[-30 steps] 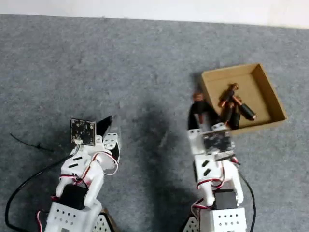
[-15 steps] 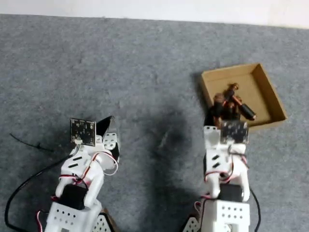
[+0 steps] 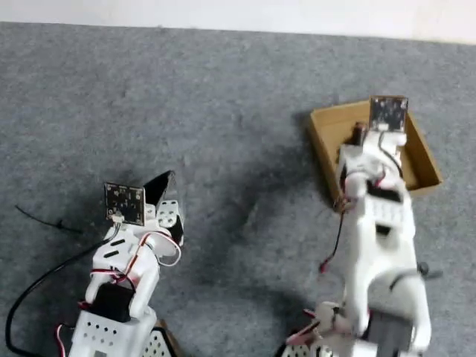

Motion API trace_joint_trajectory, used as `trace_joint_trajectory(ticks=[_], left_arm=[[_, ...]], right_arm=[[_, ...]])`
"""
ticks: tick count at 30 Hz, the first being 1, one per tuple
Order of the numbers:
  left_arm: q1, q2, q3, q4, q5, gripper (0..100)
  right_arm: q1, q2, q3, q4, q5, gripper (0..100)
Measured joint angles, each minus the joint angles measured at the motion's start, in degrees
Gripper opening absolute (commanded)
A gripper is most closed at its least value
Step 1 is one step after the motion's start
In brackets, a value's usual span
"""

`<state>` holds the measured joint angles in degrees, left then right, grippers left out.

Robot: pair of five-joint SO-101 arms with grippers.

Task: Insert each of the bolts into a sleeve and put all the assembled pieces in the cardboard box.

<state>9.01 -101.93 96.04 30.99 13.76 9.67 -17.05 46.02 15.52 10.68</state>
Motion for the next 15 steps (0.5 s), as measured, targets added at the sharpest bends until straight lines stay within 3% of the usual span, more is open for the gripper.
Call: trace_joint_trajectory(ticks=[5,9,15], left_arm=[[0.0,0.0,0.0,0.0,0.0,1],[0.0,0.0,0.0,0.0,0.0,1],[0.0,0.0,0.0,0.0,0.0,1]], right_arm=[[2.4,14.2,-8.6,0.0,0.0,6.0],[3.1,15.6,-11.0,-0.1,0.0,16.1],[3.1,15.6,-11.3,-0.1,-0.1,16.7]])
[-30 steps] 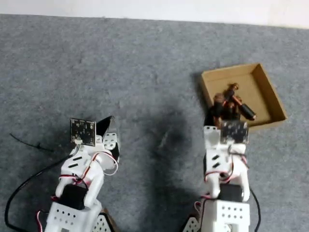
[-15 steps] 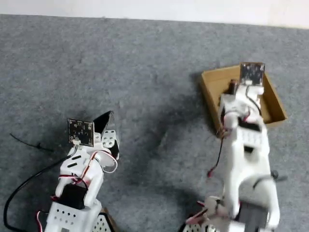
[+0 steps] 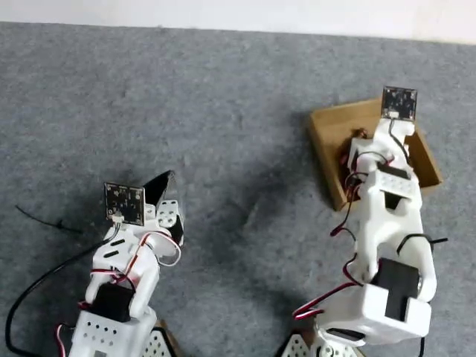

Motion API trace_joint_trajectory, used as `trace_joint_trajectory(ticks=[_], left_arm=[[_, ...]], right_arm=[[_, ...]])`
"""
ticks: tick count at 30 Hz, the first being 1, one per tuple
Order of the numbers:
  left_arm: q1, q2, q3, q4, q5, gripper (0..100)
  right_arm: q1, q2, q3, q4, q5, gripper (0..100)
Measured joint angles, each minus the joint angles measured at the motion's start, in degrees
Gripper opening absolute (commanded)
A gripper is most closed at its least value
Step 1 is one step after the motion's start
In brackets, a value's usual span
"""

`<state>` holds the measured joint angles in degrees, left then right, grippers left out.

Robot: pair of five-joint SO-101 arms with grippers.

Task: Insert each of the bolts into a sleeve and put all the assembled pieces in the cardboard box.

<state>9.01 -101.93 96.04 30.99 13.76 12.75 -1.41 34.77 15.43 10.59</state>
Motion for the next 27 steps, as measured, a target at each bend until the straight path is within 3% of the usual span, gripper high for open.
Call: trace_joint_trajectory(ticks=[5,12,20,27], left_arm=[[0.0,0.0,0.0,0.0,0.0,1],[0.0,0.1,0.0,0.0,0.0,1],[0.0,0.1,0.0,0.0,0.0,1],[0.0,0.1,0.0,0.0,0.0,1]], right_arm=[[-0.2,-3.7,1.4,0.4,0.0,16.7],[-5.5,-23.7,11.3,8.5,0.0,16.6],[-16.2,-54.2,36.2,9.7,-0.1,16.6],[-17.5,-80.7,57.1,9.7,-0.1,16.6]])
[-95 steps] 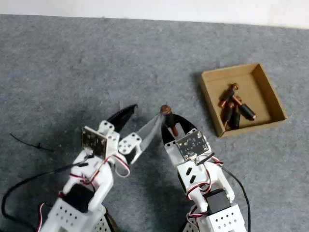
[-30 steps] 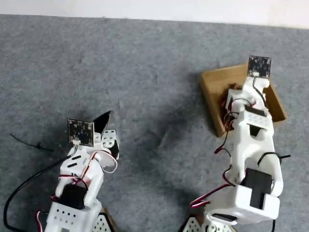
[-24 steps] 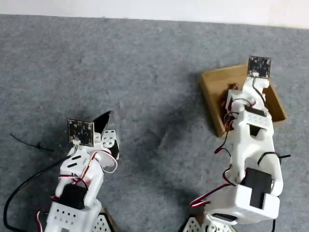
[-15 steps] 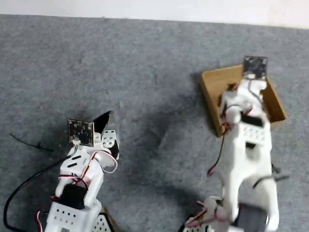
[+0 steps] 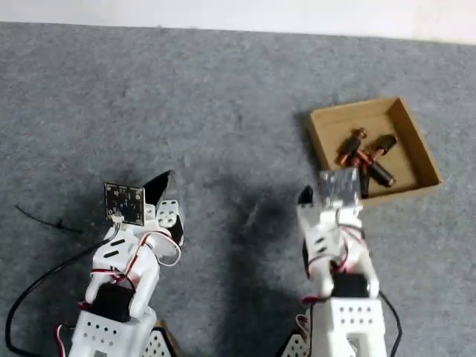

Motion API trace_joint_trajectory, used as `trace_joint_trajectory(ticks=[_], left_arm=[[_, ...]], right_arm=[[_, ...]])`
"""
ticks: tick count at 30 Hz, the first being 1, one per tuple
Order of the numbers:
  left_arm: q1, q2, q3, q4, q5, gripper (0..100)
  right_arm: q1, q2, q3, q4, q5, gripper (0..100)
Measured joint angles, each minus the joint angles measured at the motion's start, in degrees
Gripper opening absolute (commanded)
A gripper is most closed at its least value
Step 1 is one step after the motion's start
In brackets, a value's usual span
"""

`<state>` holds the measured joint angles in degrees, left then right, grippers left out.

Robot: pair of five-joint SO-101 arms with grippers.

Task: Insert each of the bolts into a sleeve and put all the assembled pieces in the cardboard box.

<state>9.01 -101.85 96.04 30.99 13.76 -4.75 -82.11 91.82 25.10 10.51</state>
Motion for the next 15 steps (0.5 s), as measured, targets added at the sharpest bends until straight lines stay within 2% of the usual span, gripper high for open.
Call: trace_joint_trajectory(ticks=[4,6,15], left_arm=[[0.0,0.0,0.0,4.7,0.0,1],[0.0,0.0,0.0,8.4,0.0,1],[0.0,0.0,0.0,27.6,0.0,1]], right_arm=[[0.0,-15.2,4.0,1.5,0.0,16.6],[0.0,-19.9,4.0,6.3,0.0,16.6],[-0.7,-21.3,4.0,22.5,0.0,16.6]])
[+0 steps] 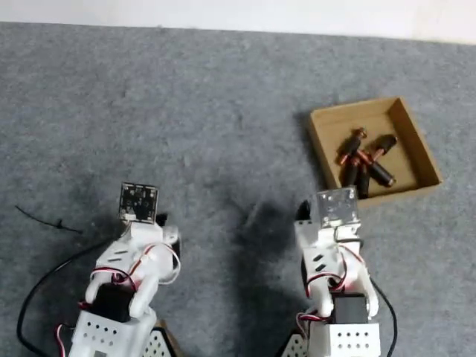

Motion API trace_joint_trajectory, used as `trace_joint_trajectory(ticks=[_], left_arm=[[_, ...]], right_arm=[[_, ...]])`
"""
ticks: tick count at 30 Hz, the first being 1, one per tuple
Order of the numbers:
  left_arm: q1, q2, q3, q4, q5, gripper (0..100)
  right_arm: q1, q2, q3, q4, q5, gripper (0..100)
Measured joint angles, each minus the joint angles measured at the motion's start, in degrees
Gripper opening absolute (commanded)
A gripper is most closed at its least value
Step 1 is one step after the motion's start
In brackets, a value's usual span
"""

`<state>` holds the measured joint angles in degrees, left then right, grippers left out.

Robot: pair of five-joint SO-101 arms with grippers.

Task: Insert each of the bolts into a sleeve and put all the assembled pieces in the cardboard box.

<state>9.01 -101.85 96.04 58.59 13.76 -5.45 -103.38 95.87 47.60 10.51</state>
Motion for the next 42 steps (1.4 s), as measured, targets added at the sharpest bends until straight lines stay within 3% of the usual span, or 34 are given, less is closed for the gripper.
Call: trace_joint_trajectory(ticks=[7,10,19,42], left_arm=[[0.0,-0.1,0.0,13.9,0.0,1],[-2.7,-0.1,0.0,16.0,0.0,1],[-17.1,-0.1,0.0,16.4,0.0,1],[-17.8,-0.1,0.0,16.4,0.0,1]], right_arm=[[0.0,0.0,0.0,17.1,0.0,16.6],[0.0,0.0,0.0,21.0,0.0,16.6],[0.0,0.0,0.0,21.5,0.0,16.6],[0.0,0.0,0.0,21.5,0.0,16.6]])
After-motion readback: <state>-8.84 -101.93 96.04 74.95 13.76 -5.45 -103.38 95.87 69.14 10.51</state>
